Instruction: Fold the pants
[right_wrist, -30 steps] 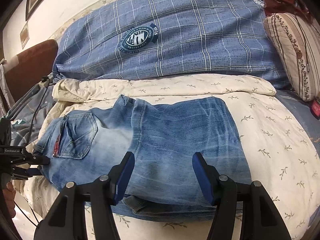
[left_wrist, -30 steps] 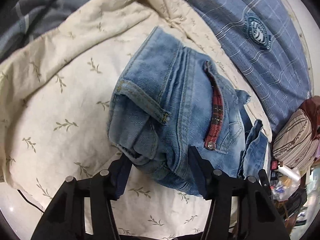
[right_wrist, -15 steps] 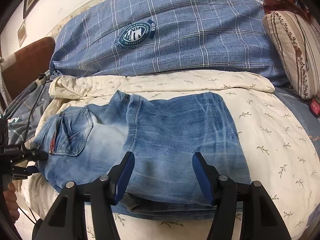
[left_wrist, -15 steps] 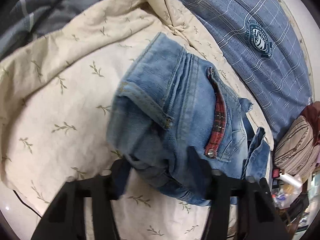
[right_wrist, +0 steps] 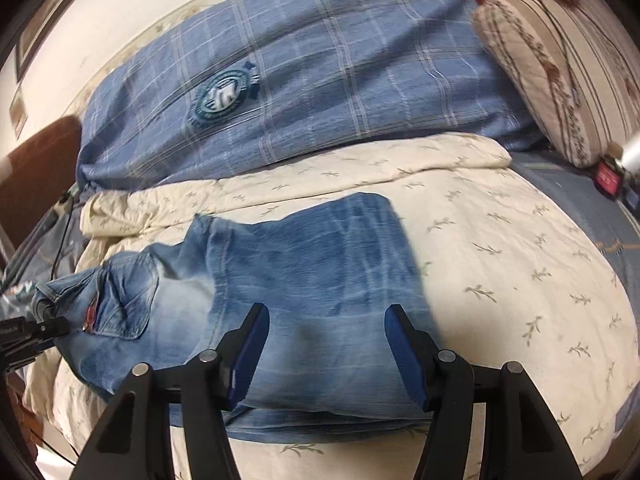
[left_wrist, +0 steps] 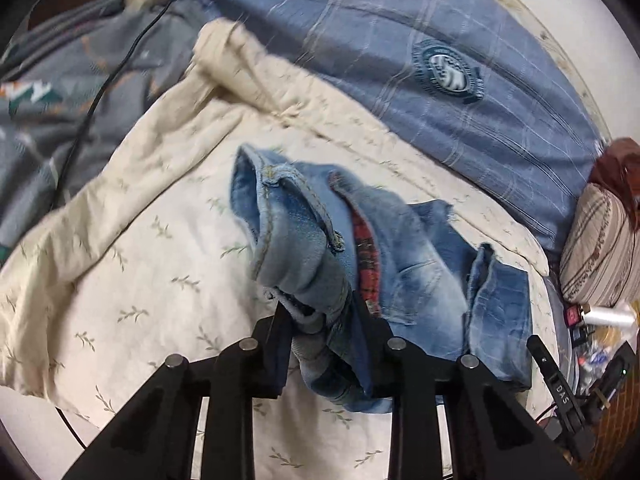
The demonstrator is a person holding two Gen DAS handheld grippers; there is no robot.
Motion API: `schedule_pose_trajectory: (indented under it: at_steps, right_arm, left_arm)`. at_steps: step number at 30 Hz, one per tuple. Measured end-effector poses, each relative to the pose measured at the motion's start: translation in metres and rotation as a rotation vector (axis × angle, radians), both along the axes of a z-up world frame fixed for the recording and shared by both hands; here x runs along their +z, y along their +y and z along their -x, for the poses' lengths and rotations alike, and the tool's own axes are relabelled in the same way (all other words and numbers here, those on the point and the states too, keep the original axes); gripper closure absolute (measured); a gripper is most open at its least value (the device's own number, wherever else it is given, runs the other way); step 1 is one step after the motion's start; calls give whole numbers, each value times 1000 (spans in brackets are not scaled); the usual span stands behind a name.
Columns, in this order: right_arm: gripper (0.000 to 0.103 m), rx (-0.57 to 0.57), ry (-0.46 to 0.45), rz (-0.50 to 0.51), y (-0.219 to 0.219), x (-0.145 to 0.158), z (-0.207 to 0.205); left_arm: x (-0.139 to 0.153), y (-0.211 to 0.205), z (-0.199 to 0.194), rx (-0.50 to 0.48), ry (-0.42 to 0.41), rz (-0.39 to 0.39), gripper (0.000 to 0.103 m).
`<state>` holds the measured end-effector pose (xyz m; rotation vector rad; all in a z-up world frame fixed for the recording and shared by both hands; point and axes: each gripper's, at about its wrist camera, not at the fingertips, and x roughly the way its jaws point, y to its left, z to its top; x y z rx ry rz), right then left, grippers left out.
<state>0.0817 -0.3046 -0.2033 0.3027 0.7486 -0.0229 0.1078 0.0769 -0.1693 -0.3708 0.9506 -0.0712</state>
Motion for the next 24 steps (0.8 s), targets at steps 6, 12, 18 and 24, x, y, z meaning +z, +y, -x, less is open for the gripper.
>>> schedule_pose_trajectory:
  at_steps: [6,12,18,24]
  right_arm:
    - [40,-85,20,-129,-32,-4,2]
    - [40,-252,33,-149,-64,-6,11]
    - [40,-323,-16,-184,-85,0,23]
    - [39,-406,-4,-244,-117,-3,33]
  left_arm:
    - [26,-40,0,-86,-74,-123,76]
    - [57,-102,11,-230,-185,-247,77]
    - [67,-184,26,-440,-271,-324,79]
    - [12,-271,26,-641,-190,-369,82]
